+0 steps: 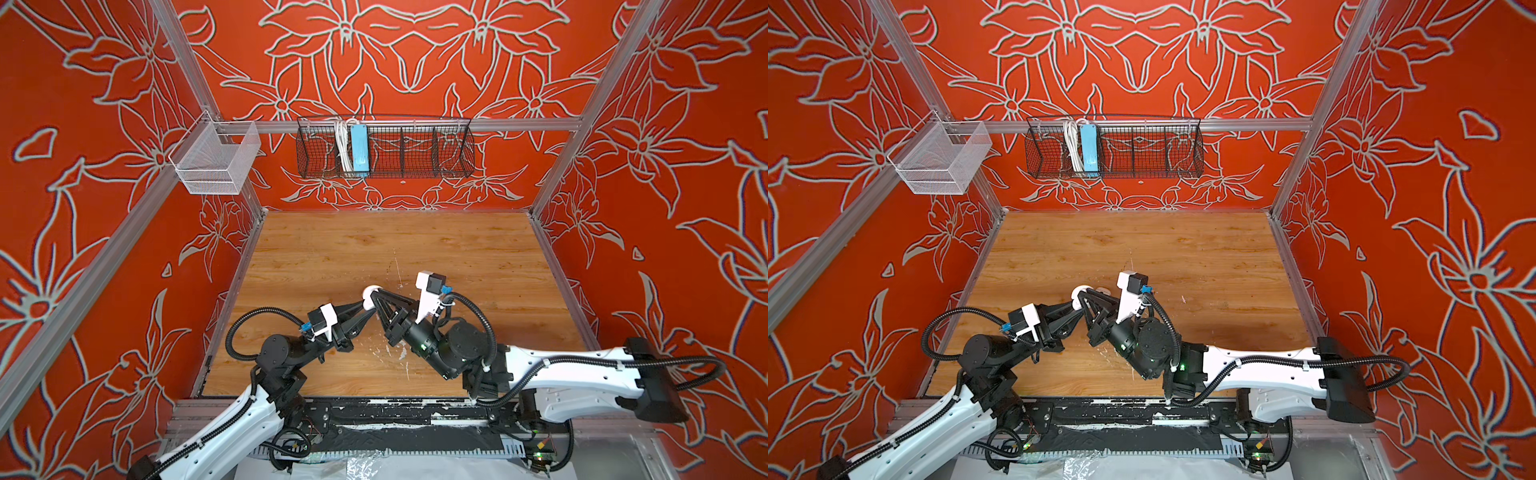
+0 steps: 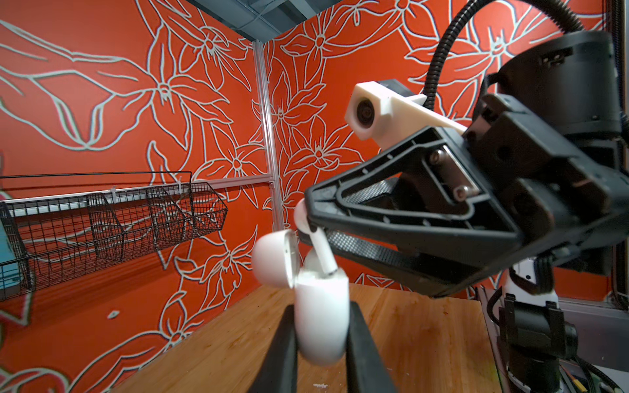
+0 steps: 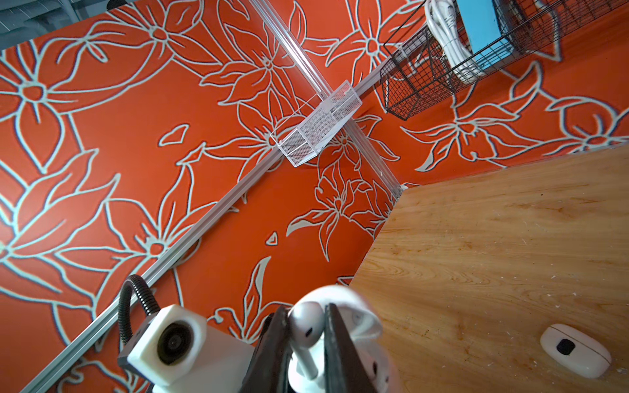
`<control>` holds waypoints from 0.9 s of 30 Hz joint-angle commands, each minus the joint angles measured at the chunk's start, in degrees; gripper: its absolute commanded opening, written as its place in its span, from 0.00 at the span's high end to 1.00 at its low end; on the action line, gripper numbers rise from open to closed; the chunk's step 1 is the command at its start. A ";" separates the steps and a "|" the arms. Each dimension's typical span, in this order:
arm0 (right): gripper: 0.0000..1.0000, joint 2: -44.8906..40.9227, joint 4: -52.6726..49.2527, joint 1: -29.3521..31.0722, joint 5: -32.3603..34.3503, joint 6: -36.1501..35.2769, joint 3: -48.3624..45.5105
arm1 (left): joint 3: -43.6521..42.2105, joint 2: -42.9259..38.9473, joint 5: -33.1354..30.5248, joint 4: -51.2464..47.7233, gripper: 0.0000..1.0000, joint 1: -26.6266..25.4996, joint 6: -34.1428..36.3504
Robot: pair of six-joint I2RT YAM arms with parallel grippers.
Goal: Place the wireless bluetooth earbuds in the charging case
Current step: 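Lower the held earbud into the empty slot of the round case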
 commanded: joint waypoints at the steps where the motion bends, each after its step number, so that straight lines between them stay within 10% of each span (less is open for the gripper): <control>1: 0.96 0.47 -0.54 0.37 2.62 1.81 -2.09 | 0.10 -1.52 -0.66 2.66 1.00 -0.44 0.39; 27: 0.98 3.06 -1.32 1.56 4.25 3.22 -2.78 | 0.98 -2.11 -4.26 1.46 1.00 -0.52 -0.83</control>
